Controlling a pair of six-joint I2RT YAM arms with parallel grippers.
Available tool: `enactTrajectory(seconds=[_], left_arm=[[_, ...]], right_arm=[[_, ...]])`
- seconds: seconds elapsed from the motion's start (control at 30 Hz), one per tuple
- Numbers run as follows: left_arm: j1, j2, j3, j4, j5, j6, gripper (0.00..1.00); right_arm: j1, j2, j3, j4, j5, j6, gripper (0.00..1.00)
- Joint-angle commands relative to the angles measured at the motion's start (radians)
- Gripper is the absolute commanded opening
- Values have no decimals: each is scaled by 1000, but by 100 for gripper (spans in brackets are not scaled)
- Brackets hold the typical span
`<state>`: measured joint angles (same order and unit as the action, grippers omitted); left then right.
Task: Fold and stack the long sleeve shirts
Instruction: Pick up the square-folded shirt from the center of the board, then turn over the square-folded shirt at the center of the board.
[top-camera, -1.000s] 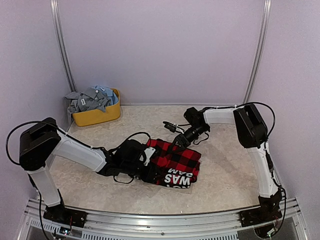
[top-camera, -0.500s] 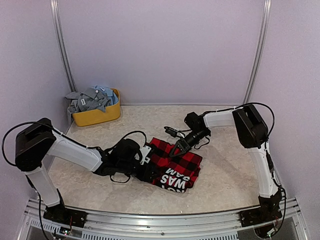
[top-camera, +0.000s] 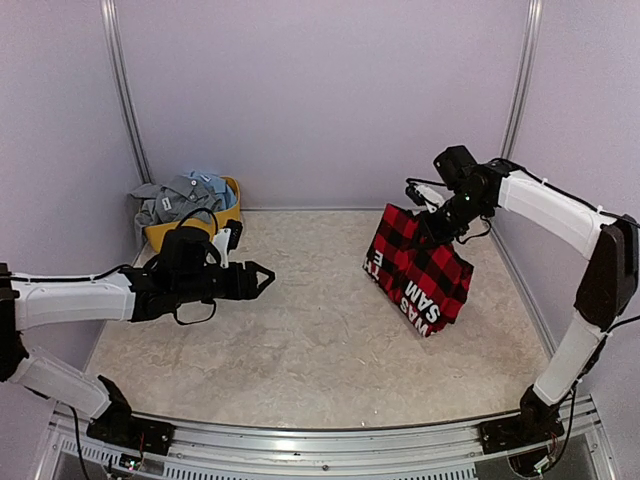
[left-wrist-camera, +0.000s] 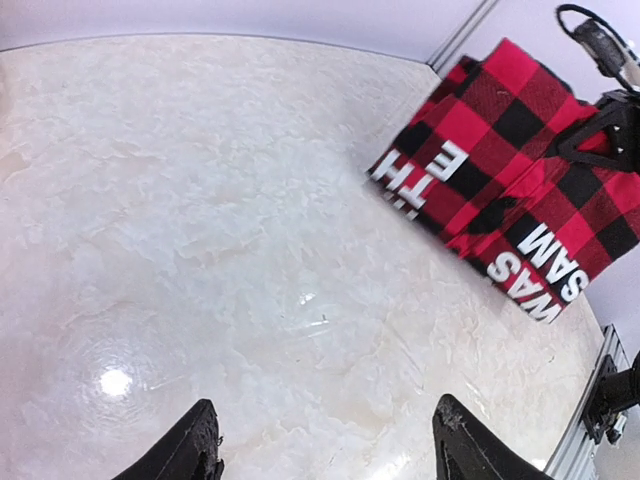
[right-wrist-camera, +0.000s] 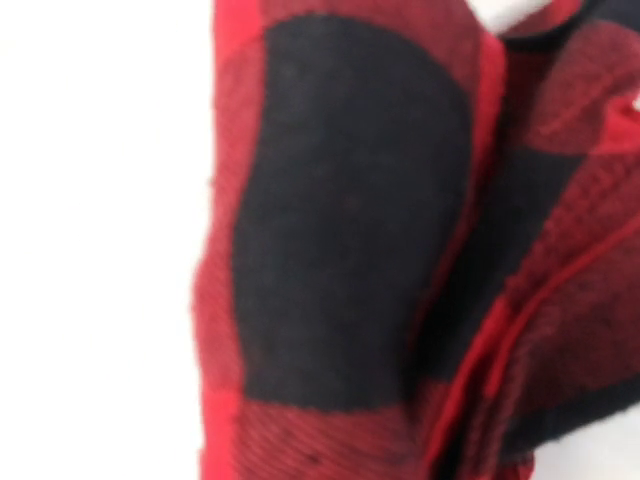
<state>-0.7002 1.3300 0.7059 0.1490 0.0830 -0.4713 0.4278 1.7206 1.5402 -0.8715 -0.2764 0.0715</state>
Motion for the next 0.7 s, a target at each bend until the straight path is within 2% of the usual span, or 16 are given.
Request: enactTrajectory(seconds=[0.0,0.2,0.3,0.4,0.67], left_arm=[[47,-56,30,-135,-34,-9,69],[61,-97,24,-146,-40,-4,69],[63,-101,22,-177,-39,-8,69],[65,-98,19,-186,-29,-11,69],[65,-94,16,-195,-18,-13,69]], right_arm=[[21,-57,116,-253,529,161,0],[86,67,188,-404,883,314,0],[132,192,230,-467,967,391,0],[203,313,286,-504,998,432,0],[366,520,465,-504,892,438,1]])
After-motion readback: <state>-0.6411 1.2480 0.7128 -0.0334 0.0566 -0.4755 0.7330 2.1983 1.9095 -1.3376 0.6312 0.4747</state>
